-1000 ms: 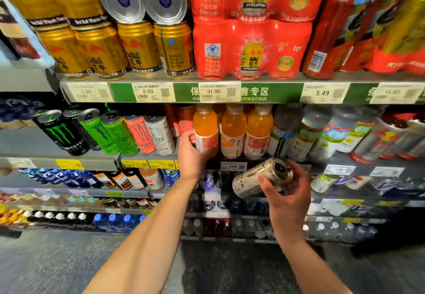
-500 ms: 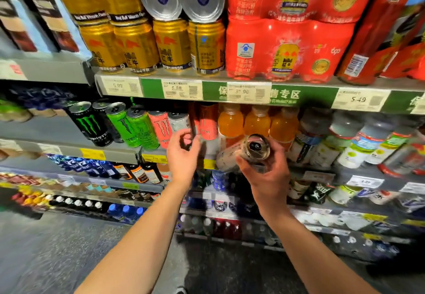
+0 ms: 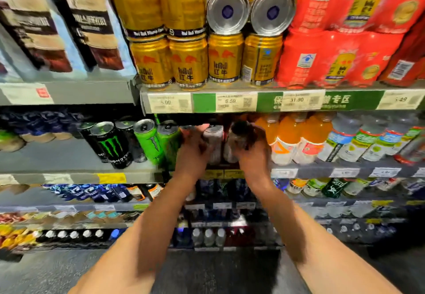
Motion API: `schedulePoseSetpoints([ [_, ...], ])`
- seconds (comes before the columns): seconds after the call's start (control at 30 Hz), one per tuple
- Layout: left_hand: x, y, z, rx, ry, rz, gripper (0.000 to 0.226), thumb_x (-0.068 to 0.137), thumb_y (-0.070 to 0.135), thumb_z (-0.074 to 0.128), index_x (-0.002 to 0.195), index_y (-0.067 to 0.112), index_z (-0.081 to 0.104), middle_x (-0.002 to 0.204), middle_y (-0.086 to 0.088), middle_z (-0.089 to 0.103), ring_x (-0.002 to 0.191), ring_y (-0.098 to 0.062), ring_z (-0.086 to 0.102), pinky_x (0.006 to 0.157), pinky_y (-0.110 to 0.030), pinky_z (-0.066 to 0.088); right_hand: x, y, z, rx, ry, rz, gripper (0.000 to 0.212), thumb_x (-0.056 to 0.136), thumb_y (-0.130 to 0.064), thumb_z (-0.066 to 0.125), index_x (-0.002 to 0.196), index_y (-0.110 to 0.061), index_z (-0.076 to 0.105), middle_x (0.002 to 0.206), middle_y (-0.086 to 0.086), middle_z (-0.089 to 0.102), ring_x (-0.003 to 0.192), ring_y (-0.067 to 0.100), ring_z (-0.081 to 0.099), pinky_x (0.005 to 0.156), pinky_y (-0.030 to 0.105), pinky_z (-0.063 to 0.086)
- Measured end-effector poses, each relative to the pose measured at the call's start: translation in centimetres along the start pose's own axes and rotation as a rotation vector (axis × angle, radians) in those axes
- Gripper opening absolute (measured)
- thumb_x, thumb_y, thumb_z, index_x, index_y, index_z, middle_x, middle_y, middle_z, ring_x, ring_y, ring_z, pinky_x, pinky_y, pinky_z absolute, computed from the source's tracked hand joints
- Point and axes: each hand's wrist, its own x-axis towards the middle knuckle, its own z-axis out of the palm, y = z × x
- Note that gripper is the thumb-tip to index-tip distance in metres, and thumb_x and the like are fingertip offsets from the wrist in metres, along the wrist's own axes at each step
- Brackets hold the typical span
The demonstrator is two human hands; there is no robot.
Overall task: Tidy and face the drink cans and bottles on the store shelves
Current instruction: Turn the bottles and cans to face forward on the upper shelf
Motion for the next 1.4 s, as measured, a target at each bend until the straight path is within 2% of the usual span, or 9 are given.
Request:
schedulePoseSetpoints([
  [0.13, 0.0, -0.7, 0.0, 0.015, -0.035, -0.038, 0.04, 0.093, 0.027, 0.069, 0.123, 0.002, 0.061, 0.061, 0.013, 0.043, 0.065, -0.021, 0.051, 0.058, -0.029, 0.02, 0.2, -0.1, 1.0, -0.042, 0.026, -0.039, 0.025, 0.083, -0.014, 0.078, 0.099, -0.02, 0.059, 0.087, -0.021, 0.06, 0.08, -0.008, 0.056, 0.07, 0.012, 0.043],
  [0.27, -0.2, -1.0, 0.2, -0.075, -0.026, -0.06, 0.039, 0.093, 0.028, 0.069, 0.117, -0.001, 0.06, 0.063, 0.011, 0.05, 0.062, -0.017, 0.05, 0.059, -0.031, 0.028, 0.5, -0.8, 1.2, -0.111, -0.038, 0.048, 0.025, 0.087, -0.016, 0.075, 0.09, -0.028, 0.053, 0.077, -0.018, 0.059, 0.067, 0.002, 0.058, 0.055, 0.007, 0.037],
  [0.43, -0.8, -0.6, 0.5, -0.155, -0.009, -0.075, 0.027, 0.091, 0.033, 0.072, 0.089, 0.014, 0.054, 0.077, -0.006, 0.065, 0.072, -0.026, 0.062, 0.065, -0.043, 0.049, 0.4, -1.7, 1.2, -0.152, -0.098, 0.103, 0.047, 0.079, -0.029, 0.079, 0.117, -0.017, 0.054, 0.095, -0.005, 0.069, 0.086, 0.02, 0.065, 0.072, 0.036, 0.053],
  [0.53, -2.0, 0.1, 0.9, -0.287, 0.058, -0.111, 0.025, 0.092, 0.029, 0.072, 0.096, 0.02, 0.049, 0.078, 0.001, 0.063, 0.071, -0.014, 0.061, 0.063, -0.035, 0.047, -0.9, -1.4, 0.9, -0.083, -0.091, 0.093, 0.045, 0.071, -0.029, 0.075, 0.112, -0.022, 0.059, 0.096, -0.011, 0.069, 0.089, 0.01, 0.066, 0.075, 0.033, 0.054],
  [0.67, -4.0, 1.8, 2.3, -0.396, 0.122, -0.134, 0.035, 0.092, 0.018, 0.07, 0.116, 0.034, 0.05, 0.082, 0.015, 0.062, 0.076, 0.006, 0.061, 0.065, -0.02, 0.046, -2.1, -0.8, -1.2, -0.037, -0.075, 0.084, 0.026, 0.087, -0.015, 0.075, 0.092, -0.035, 0.058, 0.08, -0.024, 0.066, 0.075, -0.014, 0.06, 0.064, 0.008, 0.044],
  [0.97, -6.9, 8.7, 10.5, -0.425, 0.045, -0.095, 0.034, 0.09, 0.028, 0.073, 0.119, 0.017, 0.057, 0.08, 0.008, 0.066, 0.073, -0.001, 0.063, 0.067, -0.026, 0.048, -1.2, 3.8, -11.6, -0.005, 0.1, 0.083, 0.011, 0.093, -0.021, 0.068, 0.103, -0.024, 0.063, 0.089, -0.017, 0.068, 0.079, -0.015, 0.061, 0.069, 0.005, 0.044],
  [1.2, -8.5, 16.2, 21.6, -0.462, 0.056, -0.132, 0.037, 0.084, 0.049, 0.068, 0.112, 0.026, 0.063, 0.096, 0.002, 0.073, 0.089, -0.023, 0.069, 0.083, -0.046, 0.055, 3.6, 9.3, -24.1, -0.012, 0.202, 0.103, 0.024, 0.089, -0.022, 0.073, 0.106, -0.009, 0.063, 0.09, -0.003, 0.067, 0.072, -0.01, 0.059, 0.066, 0.008, 0.043],
  [1.33, -8.0, 21.3, 27.0, -0.533, 0.081, -0.166, 0.028, 0.083, 0.013, 0.073, 0.109, 0.021, 0.065, 0.098, 0.0, 0.071, 0.084, -0.016, 0.065, 0.078, -0.037, 0.053, 7.5, 12.1, -29.9, 0.006, 0.288, 0.083, 0.041, 0.085, -0.013, 0.077, 0.118, 0.0, 0.058, 0.109, 0.009, 0.062, 0.091, 0.0, 0.059, 0.083, 0.023, 0.051],
  [1.4, -7.0, 23.5, 28.7, -0.459, 0.106, -0.155, 0.033, 0.08, 0.016, 0.074, 0.107, 0.032, 0.064, 0.1, -0.002, 0.065, 0.087, -0.017, 0.061, 0.082, -0.037, 0.052, 9.3, 13.4, -31.5, 0.033, 0.282, 0.108, 0.05, 0.082, -0.015, 0.079, 0.124, -0.004, 0.054, 0.116, 0.01, 0.06, 0.106, 0.015, 0.06, 0.094, 0.035, 0.05],
])
